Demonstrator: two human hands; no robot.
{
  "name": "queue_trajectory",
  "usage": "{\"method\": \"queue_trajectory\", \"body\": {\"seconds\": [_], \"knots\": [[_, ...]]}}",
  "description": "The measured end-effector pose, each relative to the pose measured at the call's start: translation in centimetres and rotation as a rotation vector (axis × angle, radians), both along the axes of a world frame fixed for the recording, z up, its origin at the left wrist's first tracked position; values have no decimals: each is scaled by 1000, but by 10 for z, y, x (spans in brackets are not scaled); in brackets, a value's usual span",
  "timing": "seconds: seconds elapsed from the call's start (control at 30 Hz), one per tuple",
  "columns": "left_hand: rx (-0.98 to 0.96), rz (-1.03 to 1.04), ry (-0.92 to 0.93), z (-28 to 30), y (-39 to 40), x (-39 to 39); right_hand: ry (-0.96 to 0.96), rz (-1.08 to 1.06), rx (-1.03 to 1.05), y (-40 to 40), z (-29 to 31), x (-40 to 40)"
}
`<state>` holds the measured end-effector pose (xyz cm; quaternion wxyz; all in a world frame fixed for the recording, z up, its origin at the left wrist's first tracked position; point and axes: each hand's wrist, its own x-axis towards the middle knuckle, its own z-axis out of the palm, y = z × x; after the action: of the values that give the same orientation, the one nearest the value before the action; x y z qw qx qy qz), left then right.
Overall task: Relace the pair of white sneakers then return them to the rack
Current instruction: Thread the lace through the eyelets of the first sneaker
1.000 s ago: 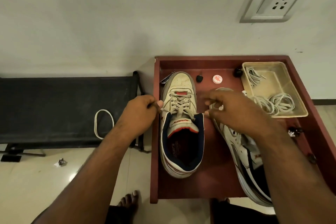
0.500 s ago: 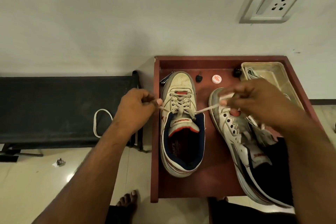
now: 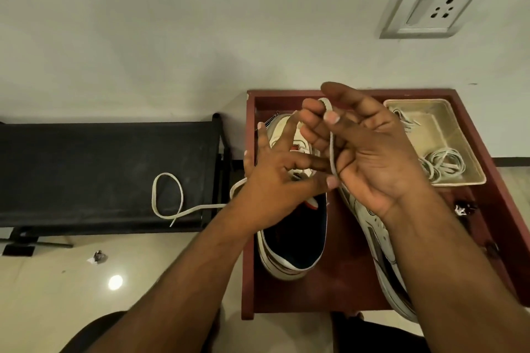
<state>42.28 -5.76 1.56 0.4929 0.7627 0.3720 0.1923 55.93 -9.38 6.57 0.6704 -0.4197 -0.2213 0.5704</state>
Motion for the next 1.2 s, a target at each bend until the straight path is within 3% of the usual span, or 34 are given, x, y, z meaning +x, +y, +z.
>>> {"method": "queue_trajectory", "body": {"seconds": [0.07, 0.17, 0.3, 0.4, 0.5, 0.53, 0.63, 0.7, 0.8, 0.87, 0.93, 1.0, 1.1, 1.2], "knots": [[-125, 15, -73, 2, 2, -3, 11, -52, -25, 1, -2, 5], [-446, 38, -328, 13, 8, -13, -68, -164, -72, 2, -9, 23], [-551, 6, -363, 13, 25, -31, -298, -335, -184, -1, -30, 56], [-531, 29, -307, 9, 32, -40, -660, -345, -342, -7, -44, 75], [-509, 94, -316, 15, 28, -37, -1249, -91, -506, -12, -41, 78], [-487, 89, -301, 15, 28, -36, -1294, 29, -458, -11, -38, 72], [-407, 45, -231, 13, 25, -31, -1017, 377, -212, -4, -29, 37], [-366, 40, -174, 15, 25, -32, -918, 403, -107, 0, -32, 24], [-332, 74, -150, 17, 29, -41, -937, 164, -147, -2, -37, 43], [-300, 124, -141, 13, 35, -49, -1080, -84, -257, -7, -38, 69], [-265, 138, -122, 9, 38, -50, -1189, -194, -312, -12, -36, 81], [-255, 106, -97, 8, 36, -45, -1200, -33, -266, -12, -34, 72], [-234, 58, -61, 9, 30, -37, -963, 294, -204, -4, -33, 34], [-218, 67, -55, 8, 32, -42, -998, 261, -150, -3, -38, 25]]}}
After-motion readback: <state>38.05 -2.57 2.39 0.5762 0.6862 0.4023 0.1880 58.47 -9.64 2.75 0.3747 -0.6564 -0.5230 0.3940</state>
